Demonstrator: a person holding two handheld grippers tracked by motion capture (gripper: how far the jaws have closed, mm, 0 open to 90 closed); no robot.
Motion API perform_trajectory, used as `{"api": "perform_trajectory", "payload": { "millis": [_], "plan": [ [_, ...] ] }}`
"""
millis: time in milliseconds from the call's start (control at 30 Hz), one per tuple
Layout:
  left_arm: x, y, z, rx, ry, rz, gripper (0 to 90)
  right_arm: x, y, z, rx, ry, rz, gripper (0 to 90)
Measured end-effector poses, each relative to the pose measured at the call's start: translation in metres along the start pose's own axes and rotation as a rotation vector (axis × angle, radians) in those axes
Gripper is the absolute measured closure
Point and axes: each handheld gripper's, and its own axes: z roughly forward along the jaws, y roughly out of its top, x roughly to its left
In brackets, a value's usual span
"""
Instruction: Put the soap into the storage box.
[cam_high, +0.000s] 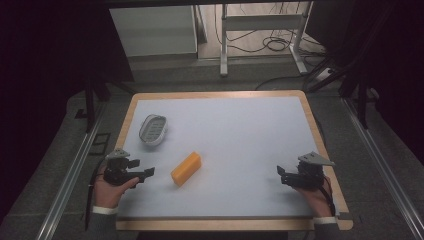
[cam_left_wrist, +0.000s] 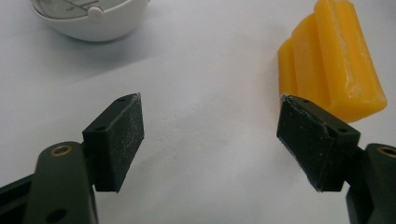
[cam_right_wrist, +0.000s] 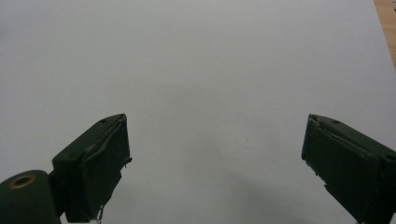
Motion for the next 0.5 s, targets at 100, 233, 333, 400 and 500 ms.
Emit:
{"api": "perform_trajectory", "payload": {
  "millis": [100,233,333,400,500],
  "plan": [
    [-0.003,0.005,-0.002,0.033,0.018,0.012,21.3,-0.002,-0.001,-0.001,0.002,-0.005,-0.007,7.6],
    [-0.009,0.014,-0.013,0.024,0.004,0.030,21.5,-0.002,0.000,-0.001,-0.003,-0.011,-0.004,7.6],
    [-0.012,0.019,-0.017,0.023,0.007,0.038,21.3,-0.002,0.000,-0.002,-0.007,-0.013,-0.005,7.6],
    [-0.014,0.024,-0.021,0.017,0.005,0.036,21.0,-0.002,0.000,-0.003,-0.008,-0.018,-0.003,7.6],
    [-0.015,0.027,-0.023,0.014,-0.003,0.026,21.2,-0.003,-0.001,-0.003,-0.007,-0.026,0.000,7.6]
  ]
}}
